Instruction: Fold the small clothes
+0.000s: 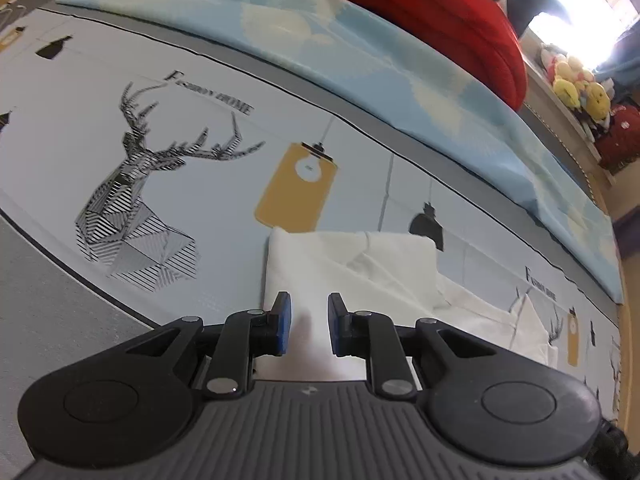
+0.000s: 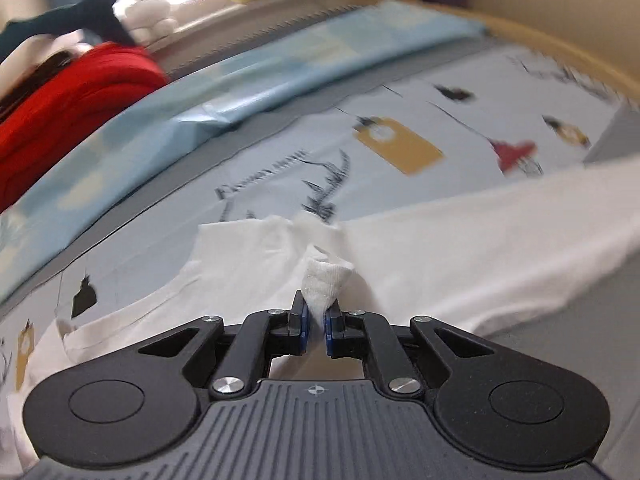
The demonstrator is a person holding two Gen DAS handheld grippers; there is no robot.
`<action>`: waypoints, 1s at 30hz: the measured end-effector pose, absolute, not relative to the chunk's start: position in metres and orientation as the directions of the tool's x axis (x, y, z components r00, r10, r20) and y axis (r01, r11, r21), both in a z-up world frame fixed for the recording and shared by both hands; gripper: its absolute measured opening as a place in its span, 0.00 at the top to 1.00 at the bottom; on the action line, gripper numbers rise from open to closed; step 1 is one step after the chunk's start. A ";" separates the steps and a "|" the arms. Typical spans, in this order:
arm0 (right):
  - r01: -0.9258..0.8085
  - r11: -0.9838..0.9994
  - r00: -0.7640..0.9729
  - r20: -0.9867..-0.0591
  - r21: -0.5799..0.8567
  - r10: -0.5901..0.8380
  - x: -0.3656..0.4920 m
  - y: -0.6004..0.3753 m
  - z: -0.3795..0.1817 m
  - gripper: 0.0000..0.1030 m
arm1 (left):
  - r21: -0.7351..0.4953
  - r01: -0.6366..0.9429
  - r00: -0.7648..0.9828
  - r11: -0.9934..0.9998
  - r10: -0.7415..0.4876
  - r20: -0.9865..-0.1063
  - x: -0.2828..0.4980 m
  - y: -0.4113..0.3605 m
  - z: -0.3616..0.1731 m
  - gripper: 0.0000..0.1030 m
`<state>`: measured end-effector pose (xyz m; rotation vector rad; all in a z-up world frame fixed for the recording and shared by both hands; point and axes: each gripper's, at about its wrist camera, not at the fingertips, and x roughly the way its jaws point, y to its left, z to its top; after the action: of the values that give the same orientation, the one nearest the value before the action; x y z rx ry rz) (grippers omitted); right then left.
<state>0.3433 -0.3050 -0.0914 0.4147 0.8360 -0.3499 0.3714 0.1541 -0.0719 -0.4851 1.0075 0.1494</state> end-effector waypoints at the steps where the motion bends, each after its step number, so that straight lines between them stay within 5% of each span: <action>1: 0.464 0.856 0.632 -0.762 0.226 -0.142 0.344 -0.307 -0.088 0.93 | -0.324 -0.325 0.532 0.888 -0.111 -0.840 0.373 0.153 -0.073 0.81; 6: 0.488 0.842 0.649 -0.741 0.230 -0.174 0.343 -0.317 -0.081 0.92 | -0.363 -0.268 0.497 0.892 -0.195 -0.845 0.381 0.138 -0.081 0.76; 11: 0.547 0.827 0.506 -0.838 0.131 -0.202 0.351 -0.321 -0.102 0.75 | -0.371 -0.212 0.452 0.904 -0.245 -0.857 0.379 0.127 -0.093 0.75; 16: 0.588 0.798 0.602 -0.730 0.131 -0.325 0.339 -0.320 -0.072 0.75 | -0.285 -0.092 0.362 0.954 -0.235 -0.902 0.377 0.114 -0.111 0.66; 20: 0.564 0.781 0.707 -0.646 0.270 -0.287 0.328 -0.328 -0.057 0.72 | -0.098 -0.003 0.294 0.995 -0.093 -0.951 0.373 0.104 -0.127 0.66; 24: 0.567 0.735 0.619 -0.781 0.372 -0.082 0.340 -0.344 -0.088 0.64 | 0.062 0.067 0.298 0.996 0.039 -0.954 0.371 0.094 -0.132 0.66; 27: 0.690 0.703 0.391 -0.907 0.176 -0.158 0.339 -0.355 -0.117 0.66 | 0.070 0.048 0.338 0.996 0.049 -0.940 0.374 0.091 -0.124 0.66; 30: 0.710 0.679 0.397 -0.903 0.188 -0.166 0.334 -0.363 -0.113 0.68 | -0.013 -0.003 0.413 1.000 -0.011 -0.911 0.378 0.093 -0.107 0.66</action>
<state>0.3341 -0.3627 -0.1134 0.6205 1.0197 -0.6015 0.3784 0.0928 -0.1071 -0.0138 1.1454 -0.0046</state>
